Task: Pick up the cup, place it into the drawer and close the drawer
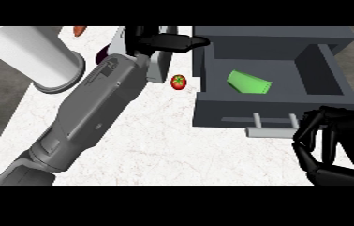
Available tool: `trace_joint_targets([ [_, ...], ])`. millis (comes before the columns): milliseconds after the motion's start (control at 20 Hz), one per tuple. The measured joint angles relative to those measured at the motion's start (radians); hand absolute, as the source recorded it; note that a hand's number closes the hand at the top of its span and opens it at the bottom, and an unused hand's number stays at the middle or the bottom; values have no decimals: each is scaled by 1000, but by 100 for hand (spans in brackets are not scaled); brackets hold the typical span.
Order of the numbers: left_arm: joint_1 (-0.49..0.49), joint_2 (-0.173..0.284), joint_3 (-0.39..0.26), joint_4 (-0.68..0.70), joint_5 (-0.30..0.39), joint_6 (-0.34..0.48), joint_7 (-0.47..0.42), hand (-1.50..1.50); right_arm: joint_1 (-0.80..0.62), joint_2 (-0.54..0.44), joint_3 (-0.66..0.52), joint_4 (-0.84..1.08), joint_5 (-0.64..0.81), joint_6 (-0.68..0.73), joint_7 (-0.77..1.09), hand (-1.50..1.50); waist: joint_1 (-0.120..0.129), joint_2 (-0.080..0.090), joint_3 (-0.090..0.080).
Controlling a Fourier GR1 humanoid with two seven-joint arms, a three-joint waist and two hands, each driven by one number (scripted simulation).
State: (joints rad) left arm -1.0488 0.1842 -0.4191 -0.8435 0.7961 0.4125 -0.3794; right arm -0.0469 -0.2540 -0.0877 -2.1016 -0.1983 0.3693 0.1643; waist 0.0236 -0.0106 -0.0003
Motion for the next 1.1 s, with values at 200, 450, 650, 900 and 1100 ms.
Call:
trace_joint_targets([
  [200, 154, 86, 4, -161, 4, -3, 29, -150, 16, -19, 26, 0, 84, 12, -3, 150, 7, 0, 0],
  [450, 348, 195, 28, -391, 12, -2, 81, -150, 18, -9, 56, 37, 176, -1, -10, 150, 5, 2, 0],
  [650, 491, 263, 62, -523, 32, -43, 93, -150, 0, -22, 93, 96, 296, -3, -65, 150, 5, 5, 0],
  [900, 608, 310, 96, -578, 45, -112, 61, -150, -34, -83, 192, 164, 530, -10, -156, 150, 9, 9, 0],
  [1100, 708, 354, 135, -634, 55, -162, 52, -150, -54, -88, 267, 274, 701, -72, -230, 150, 6, 10, 0],
])
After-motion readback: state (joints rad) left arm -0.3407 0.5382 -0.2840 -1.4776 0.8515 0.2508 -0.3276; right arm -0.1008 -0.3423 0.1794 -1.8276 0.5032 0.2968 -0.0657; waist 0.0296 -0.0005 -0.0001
